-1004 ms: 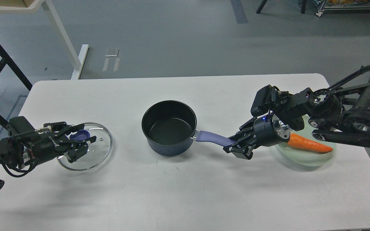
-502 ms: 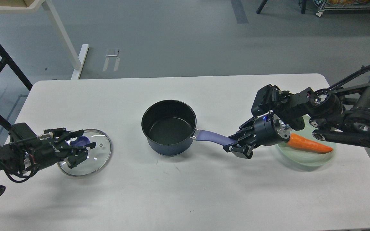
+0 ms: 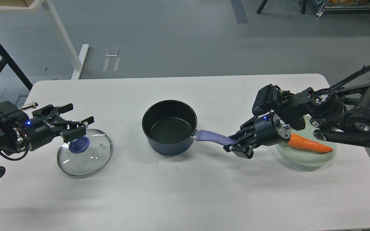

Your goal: Open pot lid

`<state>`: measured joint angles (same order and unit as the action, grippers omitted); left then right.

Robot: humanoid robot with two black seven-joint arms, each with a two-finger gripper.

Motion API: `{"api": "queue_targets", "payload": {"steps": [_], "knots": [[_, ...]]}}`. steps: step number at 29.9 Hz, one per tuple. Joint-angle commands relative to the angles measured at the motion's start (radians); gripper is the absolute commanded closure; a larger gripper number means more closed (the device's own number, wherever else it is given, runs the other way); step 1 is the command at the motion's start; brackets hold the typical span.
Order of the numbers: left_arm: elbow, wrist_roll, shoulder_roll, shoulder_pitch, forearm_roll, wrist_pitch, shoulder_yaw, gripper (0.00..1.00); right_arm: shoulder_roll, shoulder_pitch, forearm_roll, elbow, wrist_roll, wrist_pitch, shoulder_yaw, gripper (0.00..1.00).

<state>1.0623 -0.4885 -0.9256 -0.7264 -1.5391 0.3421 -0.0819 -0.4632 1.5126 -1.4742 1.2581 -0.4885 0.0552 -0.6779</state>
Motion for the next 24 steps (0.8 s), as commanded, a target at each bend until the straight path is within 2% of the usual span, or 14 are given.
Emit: {"api": "queue_targets", "payload": {"steps": [1,4,5,6,10,12,16,18,20,24], "knots": [[0.016,0.0,-0.021,-0.03,0.074,-0.04,-0.001,0.01,0.0,0.0,0.003,0.001,0.0,0.002,0.0,0.46],[0.018,0.0,-0.022,-0.034,0.077,-0.041,-0.002,0.01,-0.002,0.003,0.014,0.004,0.0,0.002,0.001,0.16],[0.018,0.0,-0.022,-0.036,0.077,-0.041,-0.002,0.01,-0.003,0.006,0.031,0.006,0.0,0.003,0.001,0.09],[0.018,0.0,-0.022,-0.038,0.079,-0.041,-0.004,0.01,-0.006,0.011,0.047,0.007,0.0,0.006,0.001,0.06],[0.025,0.0,-0.022,-0.064,0.129,-0.046,-0.018,0.01,-0.06,0.064,0.161,0.041,0.0,0.008,0.008,0.03],[0.034,0.0,-0.021,-0.076,0.241,-0.081,-0.035,0.01,-0.107,0.084,0.242,0.053,0.0,0.008,0.027,0.02],[0.039,0.0,-0.021,-0.113,0.575,-0.266,-0.065,0.01,-0.198,0.074,0.446,0.049,0.0,0.0,0.138,0.02],[0.039,0.0,-0.021,-0.114,0.8,-0.346,-0.09,0.01,-0.256,0.032,0.613,0.047,0.0,0.0,0.208,0.02],[0.039,0.0,-0.021,-0.113,0.984,-0.391,-0.095,0.01,-0.314,-0.027,0.771,0.043,0.0,-0.003,0.286,0.02],[0.027,0.0,0.004,-0.11,1.298,-0.413,-0.093,0.01,-0.382,-0.214,1.046,0.037,0.0,-0.005,0.51,0.02]]}}
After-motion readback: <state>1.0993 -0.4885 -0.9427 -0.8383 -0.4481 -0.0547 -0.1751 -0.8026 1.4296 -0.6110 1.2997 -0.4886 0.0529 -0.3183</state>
